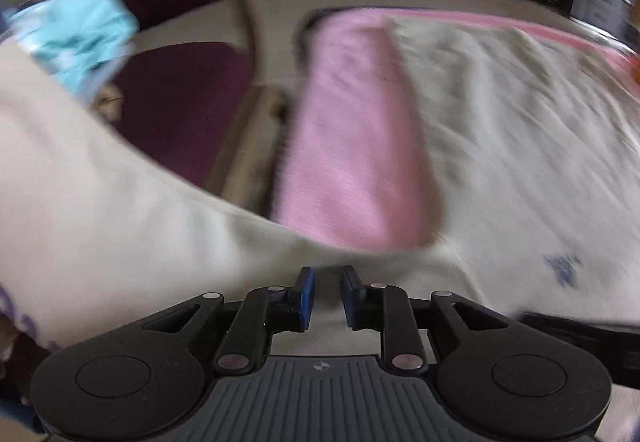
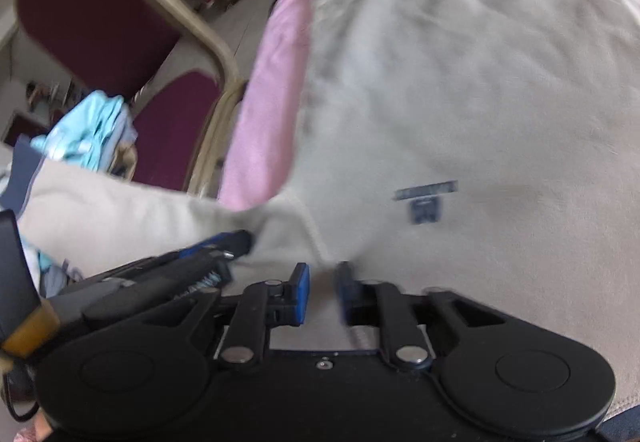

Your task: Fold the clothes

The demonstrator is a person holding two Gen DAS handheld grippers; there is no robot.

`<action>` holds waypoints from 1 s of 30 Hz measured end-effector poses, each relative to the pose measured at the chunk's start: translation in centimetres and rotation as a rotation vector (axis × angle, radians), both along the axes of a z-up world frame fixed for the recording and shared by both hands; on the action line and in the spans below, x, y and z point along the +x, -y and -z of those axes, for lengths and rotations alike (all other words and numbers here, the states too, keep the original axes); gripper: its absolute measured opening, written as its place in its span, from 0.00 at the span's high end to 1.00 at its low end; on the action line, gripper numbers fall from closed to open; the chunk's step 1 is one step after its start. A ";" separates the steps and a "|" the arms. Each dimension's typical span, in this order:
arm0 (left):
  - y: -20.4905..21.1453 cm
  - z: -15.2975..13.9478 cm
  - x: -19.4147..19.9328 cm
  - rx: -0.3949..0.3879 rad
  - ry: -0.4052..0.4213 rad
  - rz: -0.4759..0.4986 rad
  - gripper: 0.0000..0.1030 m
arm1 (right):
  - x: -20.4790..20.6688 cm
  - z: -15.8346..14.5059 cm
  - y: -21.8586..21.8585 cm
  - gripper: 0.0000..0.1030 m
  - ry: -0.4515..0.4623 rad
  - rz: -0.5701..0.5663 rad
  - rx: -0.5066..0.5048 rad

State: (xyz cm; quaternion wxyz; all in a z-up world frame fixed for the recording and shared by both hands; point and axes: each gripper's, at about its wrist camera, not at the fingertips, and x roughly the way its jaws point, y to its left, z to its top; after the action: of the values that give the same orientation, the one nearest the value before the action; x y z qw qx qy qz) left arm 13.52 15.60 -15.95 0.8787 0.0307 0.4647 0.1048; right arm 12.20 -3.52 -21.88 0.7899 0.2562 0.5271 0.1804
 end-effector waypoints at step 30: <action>3.2 -1.8 -11.6 -0.119 -0.128 0.339 0.84 | -13.1 -4.5 5.2 0.82 0.004 -0.217 -0.170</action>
State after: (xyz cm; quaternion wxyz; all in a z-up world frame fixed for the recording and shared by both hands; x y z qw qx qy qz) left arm 1.88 12.40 -14.11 0.8526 0.0631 0.5133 -0.0749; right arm -0.93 -8.76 -17.41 0.7858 0.1294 0.5634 0.2199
